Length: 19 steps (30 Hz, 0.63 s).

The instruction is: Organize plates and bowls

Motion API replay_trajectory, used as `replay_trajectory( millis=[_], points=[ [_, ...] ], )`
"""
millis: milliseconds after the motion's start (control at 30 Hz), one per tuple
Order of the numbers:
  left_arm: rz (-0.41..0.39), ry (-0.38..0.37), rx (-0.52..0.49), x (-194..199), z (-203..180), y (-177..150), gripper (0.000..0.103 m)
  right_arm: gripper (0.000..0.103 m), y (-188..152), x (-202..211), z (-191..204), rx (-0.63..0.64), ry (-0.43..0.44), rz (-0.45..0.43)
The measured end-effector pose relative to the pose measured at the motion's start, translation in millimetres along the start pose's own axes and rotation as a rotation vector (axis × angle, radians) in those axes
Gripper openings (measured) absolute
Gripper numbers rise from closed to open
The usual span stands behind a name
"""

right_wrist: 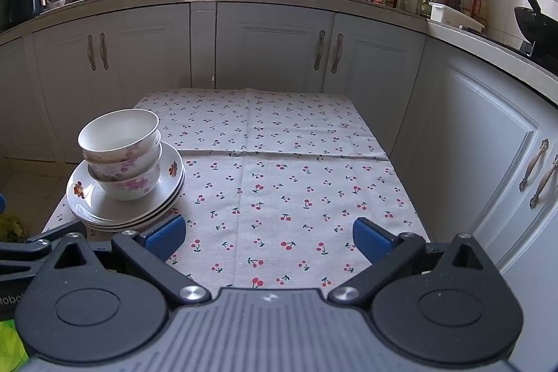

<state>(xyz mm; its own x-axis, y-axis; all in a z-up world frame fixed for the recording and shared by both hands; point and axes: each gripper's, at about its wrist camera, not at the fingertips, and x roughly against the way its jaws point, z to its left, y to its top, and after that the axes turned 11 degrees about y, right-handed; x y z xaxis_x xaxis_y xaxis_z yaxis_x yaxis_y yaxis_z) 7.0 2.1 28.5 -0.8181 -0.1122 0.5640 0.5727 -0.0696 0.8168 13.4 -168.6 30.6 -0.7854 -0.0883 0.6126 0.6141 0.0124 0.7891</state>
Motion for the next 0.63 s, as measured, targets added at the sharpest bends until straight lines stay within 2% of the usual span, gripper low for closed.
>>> replay_trajectory(
  millis=[633],
  points=[
    [0.0, -0.003, -0.001, -0.2, -0.1, 0.9, 0.102, 0.103, 0.1, 2.3, 1.0, 0.0, -0.01, -0.008]
  ],
)
